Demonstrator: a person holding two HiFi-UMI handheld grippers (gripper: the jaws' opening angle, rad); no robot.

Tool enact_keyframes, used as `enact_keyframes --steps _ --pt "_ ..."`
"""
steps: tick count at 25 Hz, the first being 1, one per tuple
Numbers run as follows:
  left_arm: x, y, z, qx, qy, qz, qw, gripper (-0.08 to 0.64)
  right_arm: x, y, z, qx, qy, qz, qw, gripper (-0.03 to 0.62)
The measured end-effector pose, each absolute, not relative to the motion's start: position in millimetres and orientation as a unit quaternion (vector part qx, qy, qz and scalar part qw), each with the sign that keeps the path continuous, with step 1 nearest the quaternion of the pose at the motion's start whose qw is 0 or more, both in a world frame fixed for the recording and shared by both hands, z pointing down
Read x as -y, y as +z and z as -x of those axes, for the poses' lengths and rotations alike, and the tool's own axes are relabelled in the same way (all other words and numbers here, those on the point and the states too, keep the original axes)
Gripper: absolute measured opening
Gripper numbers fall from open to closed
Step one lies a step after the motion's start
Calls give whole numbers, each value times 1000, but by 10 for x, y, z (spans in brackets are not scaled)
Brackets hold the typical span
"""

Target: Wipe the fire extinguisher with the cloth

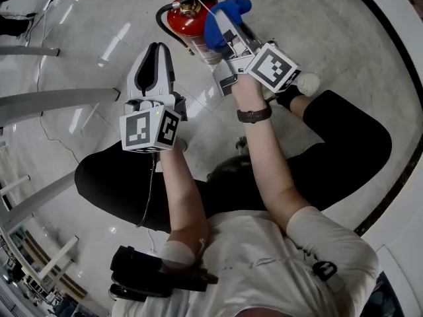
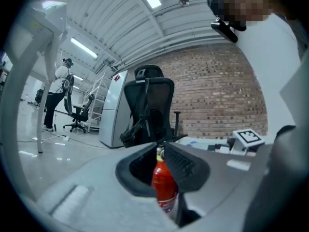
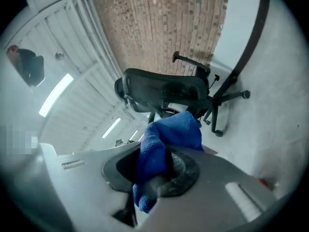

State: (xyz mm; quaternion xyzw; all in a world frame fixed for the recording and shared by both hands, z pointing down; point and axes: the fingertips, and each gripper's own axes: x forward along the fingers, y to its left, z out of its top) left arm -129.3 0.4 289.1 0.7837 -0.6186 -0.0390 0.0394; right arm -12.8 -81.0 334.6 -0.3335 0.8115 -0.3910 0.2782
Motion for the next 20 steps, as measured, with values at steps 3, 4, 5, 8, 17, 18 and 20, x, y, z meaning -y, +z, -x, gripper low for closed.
enact_keyframes --steps 3,4,5,8,17,18,20 --pt "-45 2935 1346 622 -47 -780 34 48 811 3577 266 -811 -403 345 246 60" --pt "-49 2941 1356 625 -54 -778 38 48 843 3695 258 -805 -412 352 242 60" --pt "-44 2941 1361 625 -61 -777 42 48 876 3785 230 -797 -417 360 246 59" --pt "-62 2924 1364 621 -65 -780 44 48 915 3895 138 -782 -426 365 274 58" --pt "-76 3110 1421 622 -56 -778 68 44 1013 4947 -77 -708 -508 409 270 58" --pt "-69 3126 1406 621 -52 -779 73 44 1000 5116 -101 -692 -524 413 275 58" --pt "-62 3147 1365 617 -45 -782 78 44 957 5459 -167 -661 -552 422 285 58"
